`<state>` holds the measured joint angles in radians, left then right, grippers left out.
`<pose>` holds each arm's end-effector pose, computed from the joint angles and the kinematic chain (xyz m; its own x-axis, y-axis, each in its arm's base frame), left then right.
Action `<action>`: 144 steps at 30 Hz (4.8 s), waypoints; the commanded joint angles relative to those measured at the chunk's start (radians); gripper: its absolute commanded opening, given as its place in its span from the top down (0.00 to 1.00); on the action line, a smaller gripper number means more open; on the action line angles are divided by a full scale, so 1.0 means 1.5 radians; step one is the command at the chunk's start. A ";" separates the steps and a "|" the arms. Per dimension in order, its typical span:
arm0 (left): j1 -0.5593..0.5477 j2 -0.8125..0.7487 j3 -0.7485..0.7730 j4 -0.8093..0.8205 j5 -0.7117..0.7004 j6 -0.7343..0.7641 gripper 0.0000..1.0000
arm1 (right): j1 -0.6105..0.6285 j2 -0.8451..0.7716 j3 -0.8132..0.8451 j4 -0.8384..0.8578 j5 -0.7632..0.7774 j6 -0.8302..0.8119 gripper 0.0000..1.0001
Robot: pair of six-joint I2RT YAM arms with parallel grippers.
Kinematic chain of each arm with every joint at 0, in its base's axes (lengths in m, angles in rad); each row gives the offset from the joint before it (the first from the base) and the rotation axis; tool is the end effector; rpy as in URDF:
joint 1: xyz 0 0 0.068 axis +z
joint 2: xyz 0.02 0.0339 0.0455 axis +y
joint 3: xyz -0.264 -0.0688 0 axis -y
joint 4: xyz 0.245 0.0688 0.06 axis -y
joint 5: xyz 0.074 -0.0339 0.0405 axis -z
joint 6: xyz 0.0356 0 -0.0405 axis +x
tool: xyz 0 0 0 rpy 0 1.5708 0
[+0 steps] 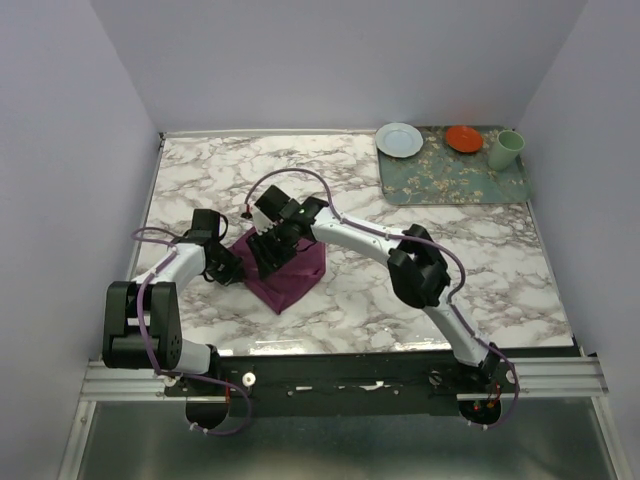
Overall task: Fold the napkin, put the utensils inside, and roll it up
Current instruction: Roll the napkin with the utensil
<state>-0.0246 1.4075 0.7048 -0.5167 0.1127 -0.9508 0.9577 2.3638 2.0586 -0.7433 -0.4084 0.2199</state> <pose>0.2403 -0.0099 0.1587 -0.5968 -0.7943 -0.1141 -0.7272 0.5954 -0.3415 0.2836 0.4277 0.1899 -0.6753 -0.6119 -0.4118 -0.7350 0.5118 0.4447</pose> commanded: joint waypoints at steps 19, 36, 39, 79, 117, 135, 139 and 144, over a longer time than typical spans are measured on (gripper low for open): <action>-0.009 -0.010 0.008 -0.058 0.007 -0.062 1.00 | 0.121 -0.007 -0.111 0.149 0.296 -0.009 0.45; -0.009 -0.009 0.000 -0.062 0.011 -0.076 1.00 | 0.147 -0.078 -0.139 0.150 0.320 -0.025 0.42; -0.009 -0.010 -0.002 -0.059 0.006 -0.073 1.00 | 0.147 -0.095 -0.146 0.152 0.299 -0.025 0.42; 0.011 -0.040 -0.037 0.028 0.072 -0.045 1.00 | 0.144 -0.047 -0.291 0.264 0.311 0.000 0.99; -0.001 -0.263 -0.128 -0.006 0.058 -0.025 0.40 | -0.083 0.079 -0.337 0.516 -0.401 0.310 0.99; -0.002 -0.190 -0.212 0.133 0.040 -0.139 0.41 | -0.085 0.058 -0.405 0.716 -0.433 0.471 0.99; -0.006 -0.168 -0.223 0.161 0.023 -0.146 0.43 | -0.085 0.058 -0.405 0.722 -0.440 0.474 0.99; -0.031 -0.137 -0.214 0.201 -0.013 -0.124 0.47 | -0.084 0.068 -0.407 0.735 -0.454 0.475 0.99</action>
<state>-0.0471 1.1458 0.4107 -0.2413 0.2348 -1.1690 0.8299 2.4191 1.4776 0.3496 -1.0706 0.9382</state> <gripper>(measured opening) 0.554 0.023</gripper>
